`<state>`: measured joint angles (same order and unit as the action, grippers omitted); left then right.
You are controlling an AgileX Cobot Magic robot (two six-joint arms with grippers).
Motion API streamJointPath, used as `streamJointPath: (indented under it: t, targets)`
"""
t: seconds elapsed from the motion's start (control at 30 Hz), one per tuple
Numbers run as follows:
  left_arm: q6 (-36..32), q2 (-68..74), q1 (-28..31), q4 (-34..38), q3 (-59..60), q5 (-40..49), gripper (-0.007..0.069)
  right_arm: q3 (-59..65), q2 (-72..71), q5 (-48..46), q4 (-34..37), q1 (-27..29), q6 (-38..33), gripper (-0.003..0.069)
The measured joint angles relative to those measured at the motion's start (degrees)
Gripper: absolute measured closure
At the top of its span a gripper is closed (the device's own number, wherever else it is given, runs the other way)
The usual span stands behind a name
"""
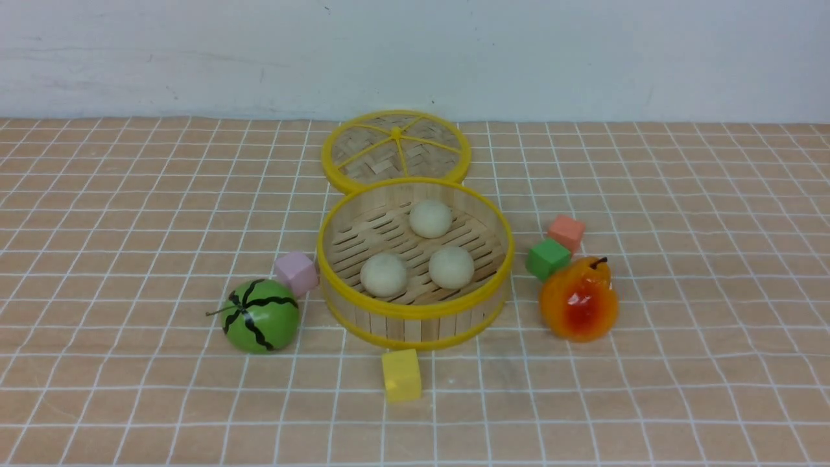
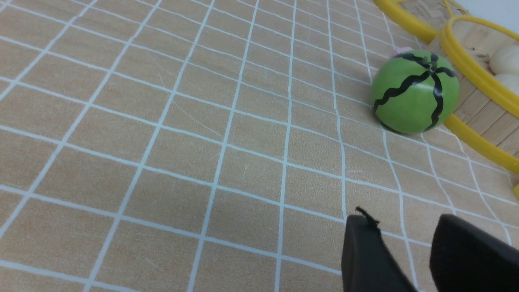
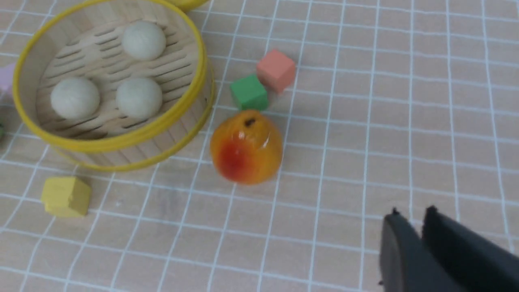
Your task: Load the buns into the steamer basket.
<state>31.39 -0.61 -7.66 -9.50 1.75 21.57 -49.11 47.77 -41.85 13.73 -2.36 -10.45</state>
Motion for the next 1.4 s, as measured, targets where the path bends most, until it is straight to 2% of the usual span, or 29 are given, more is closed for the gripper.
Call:
streamJointPath:
  t: [0.07,0.2,0.4,0.9,1.07,1.27,1.4]
  targets:
    - [0.0,0.0,0.0,0.0,0.0,0.0,0.0386,7.2,-7.1,4.0,0.5,0.0,0.0,0.0676]
    - [0.0,0.0,0.0,0.0,0.0,0.0,0.0386,19.2,-18.0,10.5,0.7,0.0,0.9,0.0680]
    - [0.0,0.0,0.0,0.0,0.0,0.0,0.0386,28.1,-28.3,13.8,0.9,0.0,1.7,0.0680]
    - [0.0,0.0,0.0,0.0,0.0,0.0,0.0386,32.2,-30.0,8.1,1.1,0.0,1.8,0.0677]
    - [0.0,0.0,0.0,0.0,0.0,0.0,0.0386,32.5,-30.0,8.1,-1.7,0.1,1.7,0.0673]
    - [0.0,0.0,0.0,0.1,0.0,0.0,0.0386,32.5,-35.6,8.2,-5.5,5.3,1.7,0.0669]
    - [0.0,0.0,0.0,0.0,0.0,0.0,0.0386,33.8,-41.1,8.5,-7.7,6.7,1.7,0.0664]
